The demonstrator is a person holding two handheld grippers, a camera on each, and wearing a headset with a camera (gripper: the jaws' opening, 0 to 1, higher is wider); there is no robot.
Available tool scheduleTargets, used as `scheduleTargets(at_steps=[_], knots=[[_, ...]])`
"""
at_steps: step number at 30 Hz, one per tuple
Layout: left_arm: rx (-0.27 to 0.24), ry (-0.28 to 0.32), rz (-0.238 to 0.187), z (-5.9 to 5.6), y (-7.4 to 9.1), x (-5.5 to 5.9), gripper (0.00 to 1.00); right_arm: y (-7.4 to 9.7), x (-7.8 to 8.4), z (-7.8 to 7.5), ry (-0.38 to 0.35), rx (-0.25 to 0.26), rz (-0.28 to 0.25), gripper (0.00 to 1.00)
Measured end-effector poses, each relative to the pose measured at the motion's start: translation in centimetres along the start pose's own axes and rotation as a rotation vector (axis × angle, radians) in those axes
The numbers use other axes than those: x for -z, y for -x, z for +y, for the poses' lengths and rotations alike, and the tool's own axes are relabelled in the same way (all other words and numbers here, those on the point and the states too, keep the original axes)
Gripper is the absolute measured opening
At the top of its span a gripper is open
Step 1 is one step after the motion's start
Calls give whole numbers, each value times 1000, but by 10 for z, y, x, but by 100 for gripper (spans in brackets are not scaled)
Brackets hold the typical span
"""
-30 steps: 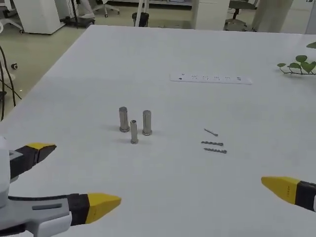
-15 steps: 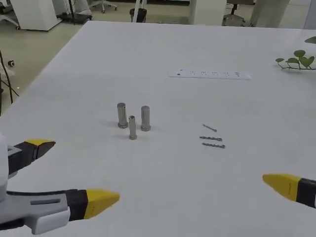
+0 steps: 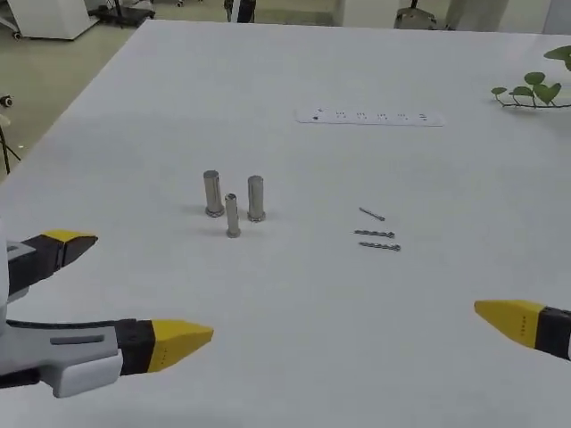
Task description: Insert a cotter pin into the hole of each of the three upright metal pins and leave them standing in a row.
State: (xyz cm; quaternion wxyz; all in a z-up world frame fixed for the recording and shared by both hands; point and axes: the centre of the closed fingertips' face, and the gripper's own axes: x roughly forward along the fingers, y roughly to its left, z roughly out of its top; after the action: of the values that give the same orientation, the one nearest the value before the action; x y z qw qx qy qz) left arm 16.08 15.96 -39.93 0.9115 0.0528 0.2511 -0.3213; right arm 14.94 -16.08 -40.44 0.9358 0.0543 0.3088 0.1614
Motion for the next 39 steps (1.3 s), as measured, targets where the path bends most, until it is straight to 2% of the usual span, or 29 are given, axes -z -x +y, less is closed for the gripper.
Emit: scheduleTargets(at_steps=[6, 12, 24, 39], knots=[[13, -13, 17, 4, -5, 0, 99, 1, 3, -4, 0, 12, 2, 79], [39, -36, 34, 4, -12, -2, 99, 1, 5, -4, 7, 21, 6, 79], [83, -105, 38, 9, -27, -16, 98, 0, 8, -5, 13, 28, 17, 78], [133, -136, 24, 32, -56, -34, 81, -2, 11, -4, 20, 32, 40, 78]])
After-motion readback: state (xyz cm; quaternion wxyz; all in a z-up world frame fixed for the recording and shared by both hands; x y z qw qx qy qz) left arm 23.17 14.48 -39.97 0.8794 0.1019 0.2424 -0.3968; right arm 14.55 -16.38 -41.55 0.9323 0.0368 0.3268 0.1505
